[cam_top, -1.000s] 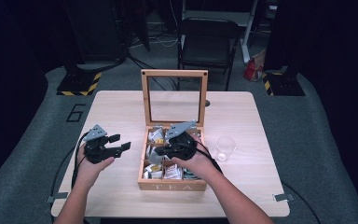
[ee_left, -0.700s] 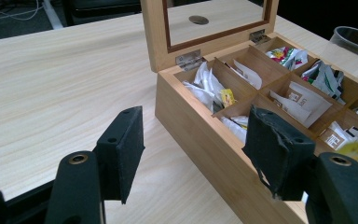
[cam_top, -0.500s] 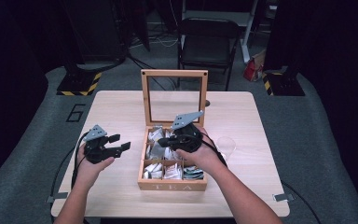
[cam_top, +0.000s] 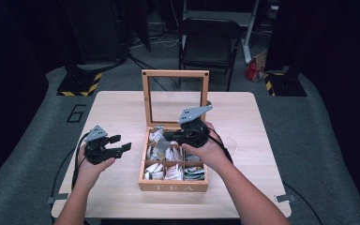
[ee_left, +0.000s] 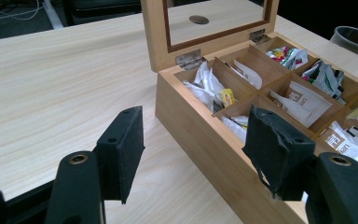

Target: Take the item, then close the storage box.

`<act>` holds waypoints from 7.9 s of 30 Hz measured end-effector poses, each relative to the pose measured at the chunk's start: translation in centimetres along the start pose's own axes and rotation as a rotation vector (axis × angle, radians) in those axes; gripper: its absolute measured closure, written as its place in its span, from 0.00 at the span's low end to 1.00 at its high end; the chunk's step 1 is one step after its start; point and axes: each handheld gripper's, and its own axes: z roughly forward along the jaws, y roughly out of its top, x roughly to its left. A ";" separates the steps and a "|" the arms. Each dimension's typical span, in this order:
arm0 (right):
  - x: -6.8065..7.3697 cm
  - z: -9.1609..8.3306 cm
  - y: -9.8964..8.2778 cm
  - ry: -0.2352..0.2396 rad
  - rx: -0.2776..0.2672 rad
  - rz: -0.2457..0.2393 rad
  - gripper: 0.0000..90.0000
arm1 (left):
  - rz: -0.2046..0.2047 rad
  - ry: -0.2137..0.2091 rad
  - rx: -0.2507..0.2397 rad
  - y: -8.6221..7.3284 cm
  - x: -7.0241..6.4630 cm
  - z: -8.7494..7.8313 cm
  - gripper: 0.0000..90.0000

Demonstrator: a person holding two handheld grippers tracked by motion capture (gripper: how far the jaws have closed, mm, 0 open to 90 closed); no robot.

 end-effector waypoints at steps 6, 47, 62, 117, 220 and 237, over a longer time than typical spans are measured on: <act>-0.3 -0.2 -0.1 -0.015 -0.005 -0.001 1.00 | -0.004 0.002 0.000 0.0 0.0 0.0 0.41; -4.0 -8.4 -2.8 -0.232 -0.055 0.079 1.00 | -0.003 0.009 0.002 0.0 0.2 -0.2 0.41; -4.9 -11.7 -4.4 -0.325 -0.048 0.099 1.00 | -0.009 0.012 0.001 -0.1 0.2 -0.2 0.41; -7.0 -11.9 -12.7 -0.462 0.072 0.208 1.00 | -0.007 0.021 0.016 -0.3 0.3 0.0 0.41; -11.8 -5.3 -5.7 -0.428 0.057 0.237 0.48 | -0.025 0.022 0.001 -0.5 0.6 -0.5 0.42; -14.1 -3.9 -6.1 -0.432 0.066 0.267 0.47 | -0.024 0.017 0.013 -0.7 0.7 -0.3 0.41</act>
